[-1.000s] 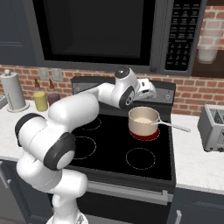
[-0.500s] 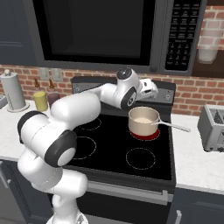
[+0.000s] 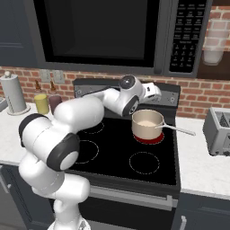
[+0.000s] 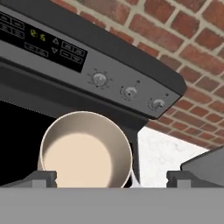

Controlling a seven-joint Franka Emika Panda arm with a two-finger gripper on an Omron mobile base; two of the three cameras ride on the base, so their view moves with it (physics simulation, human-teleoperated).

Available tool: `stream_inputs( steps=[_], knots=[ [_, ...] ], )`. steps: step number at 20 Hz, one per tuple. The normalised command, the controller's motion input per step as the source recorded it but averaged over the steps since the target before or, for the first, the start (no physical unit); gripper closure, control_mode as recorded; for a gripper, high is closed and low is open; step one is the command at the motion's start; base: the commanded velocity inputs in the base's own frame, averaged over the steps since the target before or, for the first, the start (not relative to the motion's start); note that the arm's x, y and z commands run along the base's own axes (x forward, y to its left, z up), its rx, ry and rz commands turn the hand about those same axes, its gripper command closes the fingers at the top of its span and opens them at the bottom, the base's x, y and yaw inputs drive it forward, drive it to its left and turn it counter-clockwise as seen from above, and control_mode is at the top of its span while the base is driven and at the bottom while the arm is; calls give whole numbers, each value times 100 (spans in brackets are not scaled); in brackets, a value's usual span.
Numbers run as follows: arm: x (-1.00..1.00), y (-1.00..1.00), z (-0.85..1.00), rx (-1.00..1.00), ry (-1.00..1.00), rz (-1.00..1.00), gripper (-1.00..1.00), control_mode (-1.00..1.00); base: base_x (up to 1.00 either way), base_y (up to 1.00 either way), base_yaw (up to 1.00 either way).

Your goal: Turn off the rear right burner of the stove.

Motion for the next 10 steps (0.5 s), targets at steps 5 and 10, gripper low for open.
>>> stream_inputs(
  steps=[5, 10],
  knots=[
    [2, -6, 0, 0, -11, 9, -100, -100, 0, 0, 0],
    [0, -9, 0, 0, -5, 9, -100, -100, 0, 0, 0]
  ],
)
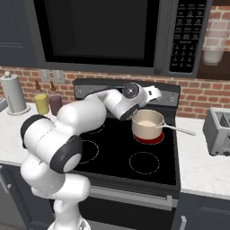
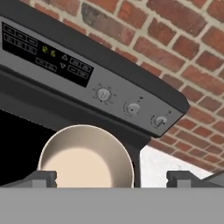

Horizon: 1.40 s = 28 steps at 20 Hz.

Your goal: Turn off the rear right burner of the stove.

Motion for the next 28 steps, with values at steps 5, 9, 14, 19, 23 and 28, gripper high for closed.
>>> stream_inputs(
  steps=[5, 9, 14, 19, 23, 28],
  knots=[
    [7, -15, 0, 0, -1, 9, -100, -100, 0, 0, 0],
    [12, -16, 0, 0, 0, 10, -100, -100, 0, 0, 0],
    [20, -4, 0, 0, 0, 8, -100, -100, 0, 0, 0],
    [15, 0, -3, 0, 1, 6, -100, -100, 0, 0, 0],
    [2, 0, -2, 0, 2, 3, -100, -100, 0, 0, 0],
    [2, -2, 0, 0, 0, 2, -100, -100, 0, 0, 0]
  ],
)
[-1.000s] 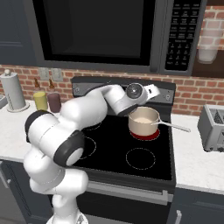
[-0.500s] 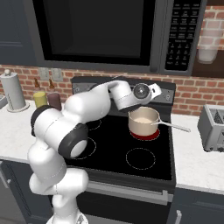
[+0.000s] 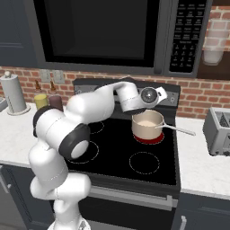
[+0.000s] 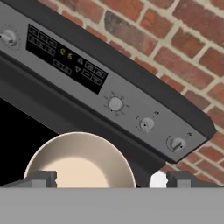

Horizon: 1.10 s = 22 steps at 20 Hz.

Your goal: Turn off the rear right burner of the stove.

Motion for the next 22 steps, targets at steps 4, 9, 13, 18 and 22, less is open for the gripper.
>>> stream_inputs(
  steps=[4, 9, 13, 18, 22],
  knots=[
    [3, -2, 0, 0, 0, 3, -100, -100, 0, 0, 0],
    [2, 0, 0, 0, 0, 4, -100, -100, 0, 0, 0],
    [17, 0, 0, 0, 0, 5, -100, -100, 0, 0, 0],
    [29, 0, 0, 0, 0, 5, -100, -100, 0, 0, 0],
    [24, 0, 0, 0, 0, 3, -100, -100, 0, 0, 0]
  ],
)
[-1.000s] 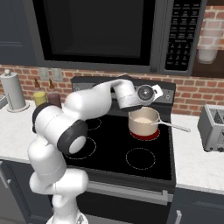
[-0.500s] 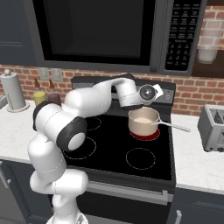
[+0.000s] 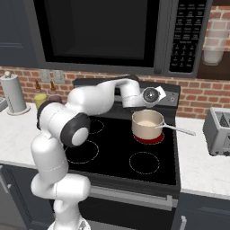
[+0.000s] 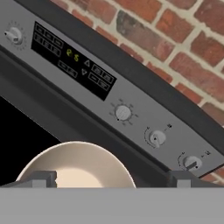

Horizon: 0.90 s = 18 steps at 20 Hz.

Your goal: Turn off the rear right burner of the stove.

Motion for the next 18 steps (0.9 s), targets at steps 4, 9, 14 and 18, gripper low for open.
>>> stream_inputs(
  steps=[4, 9, 14, 18],
  knots=[
    [18, 0, 0, 0, 0, 0, -100, -100, 0, 0, 0],
    [16, -7, 0, 0, 0, 0, -100, -100, 0, 0, 0],
    [17, -8, -2, 0, 0, 0, -100, -100, 0, 0, 0],
    [18, -5, -4, 0, 0, 0, -100, -100, 0, 0, 0]
  ],
)
